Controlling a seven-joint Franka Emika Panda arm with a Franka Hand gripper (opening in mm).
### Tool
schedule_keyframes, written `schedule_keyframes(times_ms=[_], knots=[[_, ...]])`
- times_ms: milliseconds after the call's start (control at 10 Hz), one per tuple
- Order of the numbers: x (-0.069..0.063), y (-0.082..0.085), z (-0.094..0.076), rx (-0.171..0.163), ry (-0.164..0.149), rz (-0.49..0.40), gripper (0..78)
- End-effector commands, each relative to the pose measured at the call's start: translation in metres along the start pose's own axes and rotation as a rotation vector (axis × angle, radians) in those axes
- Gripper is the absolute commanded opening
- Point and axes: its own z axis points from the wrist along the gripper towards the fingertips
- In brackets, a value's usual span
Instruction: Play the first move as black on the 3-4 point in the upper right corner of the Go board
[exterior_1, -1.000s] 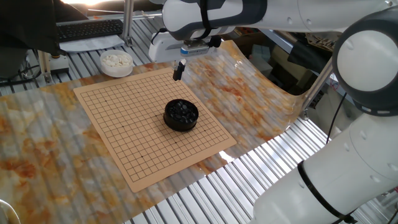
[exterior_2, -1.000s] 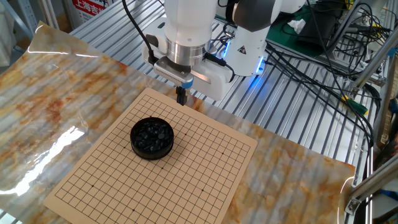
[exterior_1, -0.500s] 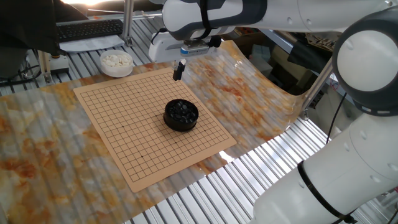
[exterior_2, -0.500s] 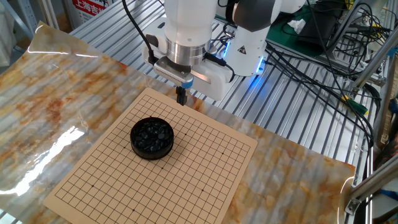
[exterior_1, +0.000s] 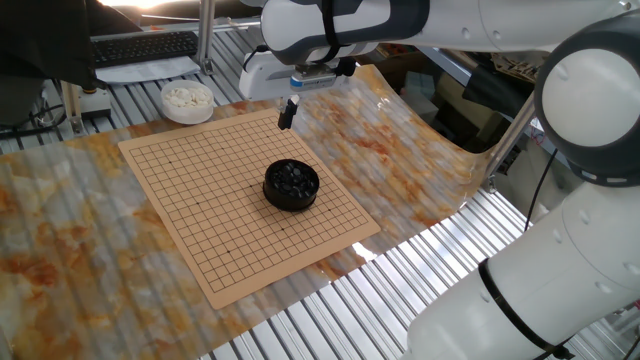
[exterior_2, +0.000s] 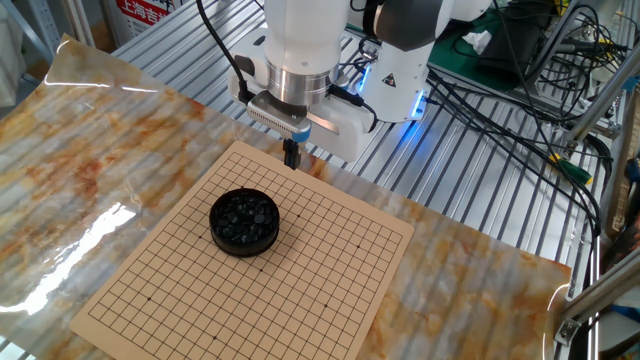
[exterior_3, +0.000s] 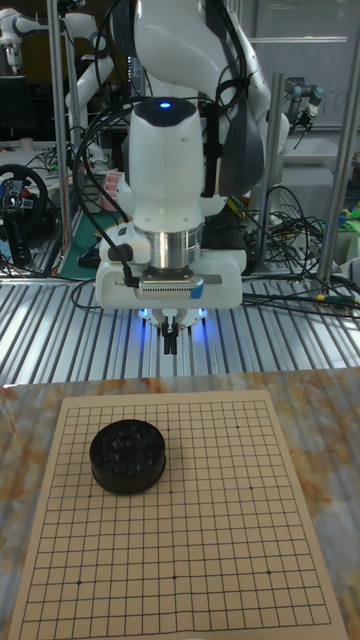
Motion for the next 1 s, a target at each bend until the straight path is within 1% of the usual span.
schedule_keyframes(times_ms=[100, 200, 300, 400, 700, 1000], knots=[[0.0000, 0.0000, 0.0000, 0.011, 0.028, -0.009, 0.0], [0.0000, 0.0000, -0.0001, 0.030, 0.028, -0.015, 0.0], [0.0001, 0.0002, -0.0001, 0.078, 0.028, -0.029, 0.0], [0.0001, 0.0002, -0.0001, 0.069, 0.031, -0.026, 0.0], [0.0001, 0.0002, -0.0002, 0.065, 0.045, -0.019, 0.0], [0.0001, 0.0002, -0.0002, 0.049, 0.045, -0.014, 0.0]])
